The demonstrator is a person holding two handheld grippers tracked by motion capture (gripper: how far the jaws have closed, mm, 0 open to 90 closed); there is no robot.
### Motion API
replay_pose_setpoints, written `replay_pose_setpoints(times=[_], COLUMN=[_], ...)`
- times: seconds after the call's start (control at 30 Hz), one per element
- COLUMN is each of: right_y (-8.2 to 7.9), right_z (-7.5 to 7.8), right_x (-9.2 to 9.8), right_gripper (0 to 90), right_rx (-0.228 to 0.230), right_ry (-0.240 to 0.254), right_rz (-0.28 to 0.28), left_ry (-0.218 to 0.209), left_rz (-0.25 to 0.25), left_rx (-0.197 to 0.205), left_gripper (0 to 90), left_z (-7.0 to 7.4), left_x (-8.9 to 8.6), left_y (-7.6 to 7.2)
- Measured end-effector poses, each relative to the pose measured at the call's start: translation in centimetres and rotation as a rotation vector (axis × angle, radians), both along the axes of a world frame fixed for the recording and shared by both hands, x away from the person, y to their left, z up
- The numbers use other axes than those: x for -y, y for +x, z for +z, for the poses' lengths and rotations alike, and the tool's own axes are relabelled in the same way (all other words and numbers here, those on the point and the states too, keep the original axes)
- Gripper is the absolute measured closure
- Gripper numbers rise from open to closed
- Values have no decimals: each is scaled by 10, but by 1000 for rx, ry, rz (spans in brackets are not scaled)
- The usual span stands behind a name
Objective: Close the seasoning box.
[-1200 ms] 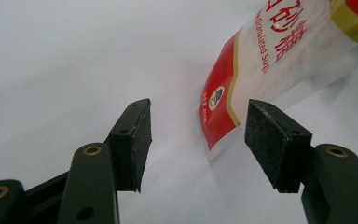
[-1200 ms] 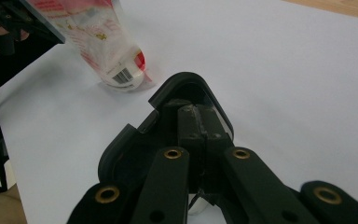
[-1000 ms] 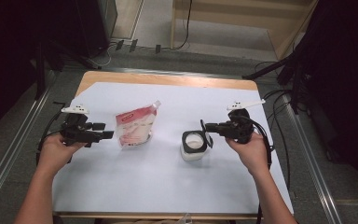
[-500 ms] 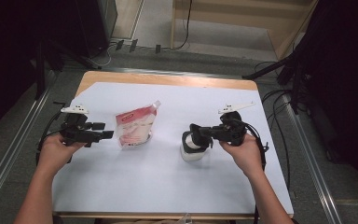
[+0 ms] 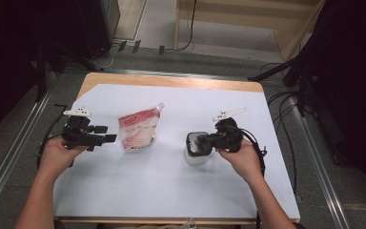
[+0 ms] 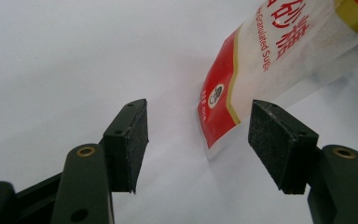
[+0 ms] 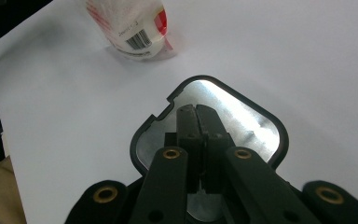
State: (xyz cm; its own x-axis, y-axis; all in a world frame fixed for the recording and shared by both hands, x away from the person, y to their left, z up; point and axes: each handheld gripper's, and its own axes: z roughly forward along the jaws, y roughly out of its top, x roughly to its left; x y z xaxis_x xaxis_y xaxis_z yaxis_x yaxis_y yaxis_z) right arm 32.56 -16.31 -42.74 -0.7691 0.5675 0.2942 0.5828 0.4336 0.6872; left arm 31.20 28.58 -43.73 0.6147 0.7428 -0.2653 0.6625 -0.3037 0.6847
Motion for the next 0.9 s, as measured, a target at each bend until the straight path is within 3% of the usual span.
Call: replay_pose_setpoints(times=[0.17, 0.33, 0.63, 0.9], right_y=[0, -1, 2, 3], right_z=[-2, -1, 0, -3], right_x=[-1, -1, 8, 20], right_gripper=[874, 799, 555, 463], right_rx=[-4, 19, 61, 100], right_ry=[0, 12, 52, 70], right_rz=[0, 3, -46, -90], left_ry=[0, 0, 2, 7], left_rz=[1, 1, -3, -12], left_rx=[0, 1, -1, 7], left_gripper=[389, 389, 389, 389], left_z=[0, 0, 0, 0], left_x=[0, 0, 0, 4], left_y=[0, 0, 1, 3])
